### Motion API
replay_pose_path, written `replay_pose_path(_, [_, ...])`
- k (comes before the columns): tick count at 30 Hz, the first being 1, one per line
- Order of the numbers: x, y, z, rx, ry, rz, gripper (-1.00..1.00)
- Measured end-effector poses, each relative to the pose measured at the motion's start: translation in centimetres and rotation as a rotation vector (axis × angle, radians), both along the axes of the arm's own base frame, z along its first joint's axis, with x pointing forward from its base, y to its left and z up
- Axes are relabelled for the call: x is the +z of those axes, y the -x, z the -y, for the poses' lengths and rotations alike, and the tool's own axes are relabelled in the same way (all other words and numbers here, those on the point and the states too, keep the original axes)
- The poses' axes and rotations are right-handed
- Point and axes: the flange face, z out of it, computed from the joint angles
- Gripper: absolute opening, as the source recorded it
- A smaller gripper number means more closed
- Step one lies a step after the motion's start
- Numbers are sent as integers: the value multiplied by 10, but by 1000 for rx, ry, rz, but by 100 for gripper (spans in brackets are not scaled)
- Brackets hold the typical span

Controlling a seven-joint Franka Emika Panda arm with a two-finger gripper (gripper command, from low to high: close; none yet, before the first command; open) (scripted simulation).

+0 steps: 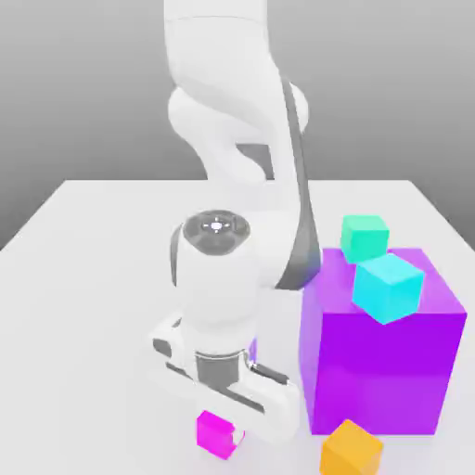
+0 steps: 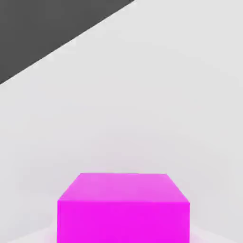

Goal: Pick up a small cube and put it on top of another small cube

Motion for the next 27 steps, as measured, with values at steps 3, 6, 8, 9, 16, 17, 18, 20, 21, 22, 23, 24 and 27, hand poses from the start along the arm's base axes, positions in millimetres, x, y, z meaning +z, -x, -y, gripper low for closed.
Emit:
replay_pose_path(3, [43,-11,-9,84,19,16,-100])
replay_pose_path(6, [91,-25,-40,253,48,24,-100])
replay_pose_path(8, [124,-29,-67,375,65,27,-100])
replay_pose_path(9, [141,-29,-80,435,71,29,-100])
replay_pose_path(16, [255,-1,-158,803,68,24,-100])
replay_pose_path(17, [270,8,-170,861,60,23,-100])
replay_pose_path(18, [282,17,-181,910,48,20,-100])
replay_pose_path(20, [275,26,-192,936,10,5,-100])
replay_pose_path(21, [264,28,-193,939,3,2,-100])
replay_pose_path(22, [250,28,-194,941,0,1,-100])
replay_pose_path(23, [235,29,-195,942,-2,0,-100])
replay_pose_path(24, [223,29,-195,943,-3,0,100])
replay_pose_path(27, [223,29,-195,943,-3,0,100])
